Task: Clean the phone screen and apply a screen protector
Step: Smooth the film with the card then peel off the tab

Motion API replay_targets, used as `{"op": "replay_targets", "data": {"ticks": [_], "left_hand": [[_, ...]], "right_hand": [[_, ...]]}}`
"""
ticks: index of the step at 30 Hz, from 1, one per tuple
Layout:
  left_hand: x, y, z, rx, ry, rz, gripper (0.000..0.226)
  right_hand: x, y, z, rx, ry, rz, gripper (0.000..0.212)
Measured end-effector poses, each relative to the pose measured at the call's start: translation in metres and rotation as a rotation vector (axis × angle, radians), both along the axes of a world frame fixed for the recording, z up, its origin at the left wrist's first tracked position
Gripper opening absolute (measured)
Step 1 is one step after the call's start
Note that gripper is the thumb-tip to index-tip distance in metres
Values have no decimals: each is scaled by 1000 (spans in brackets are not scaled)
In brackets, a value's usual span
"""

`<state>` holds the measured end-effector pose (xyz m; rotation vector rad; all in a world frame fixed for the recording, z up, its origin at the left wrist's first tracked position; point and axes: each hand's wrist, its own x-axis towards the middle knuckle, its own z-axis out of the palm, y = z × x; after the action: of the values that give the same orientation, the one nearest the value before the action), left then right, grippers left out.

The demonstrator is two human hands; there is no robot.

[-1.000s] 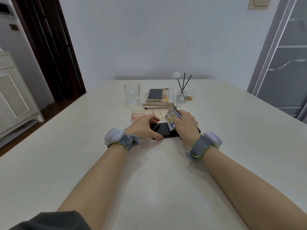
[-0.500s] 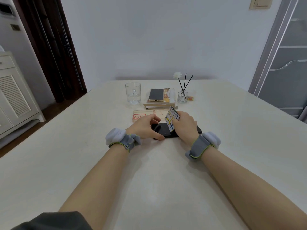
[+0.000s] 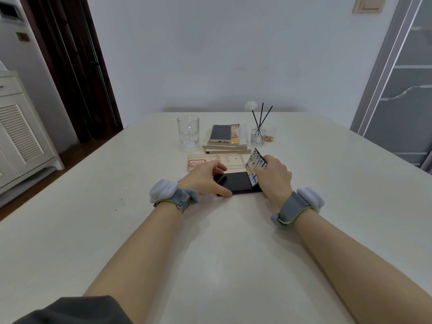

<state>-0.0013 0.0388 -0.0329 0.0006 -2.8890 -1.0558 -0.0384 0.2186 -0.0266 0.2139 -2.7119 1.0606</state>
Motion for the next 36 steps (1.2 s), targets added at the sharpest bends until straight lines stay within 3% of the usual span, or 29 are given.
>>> {"op": "replay_targets", "data": {"ticks": [8, 15, 21, 29, 36], "left_hand": [[-1, 0, 0, -18, -5, -5, 68], [-1, 0, 1, -11, -10, -11, 68], [0, 1, 2, -15, -6, -11, 69], [0, 0, 1, 0, -6, -7, 68], [-1, 0, 1, -7, 3, -11, 69]], "right_hand": [[2, -15, -4, 33, -27, 128, 28], [-6, -5, -3, 35, -11, 39, 29], [-1, -18, -5, 57, -41, 169, 30], [-8, 2, -1, -15, 5, -46, 23], [-1, -25, -11, 73, 33, 152, 24]]}}
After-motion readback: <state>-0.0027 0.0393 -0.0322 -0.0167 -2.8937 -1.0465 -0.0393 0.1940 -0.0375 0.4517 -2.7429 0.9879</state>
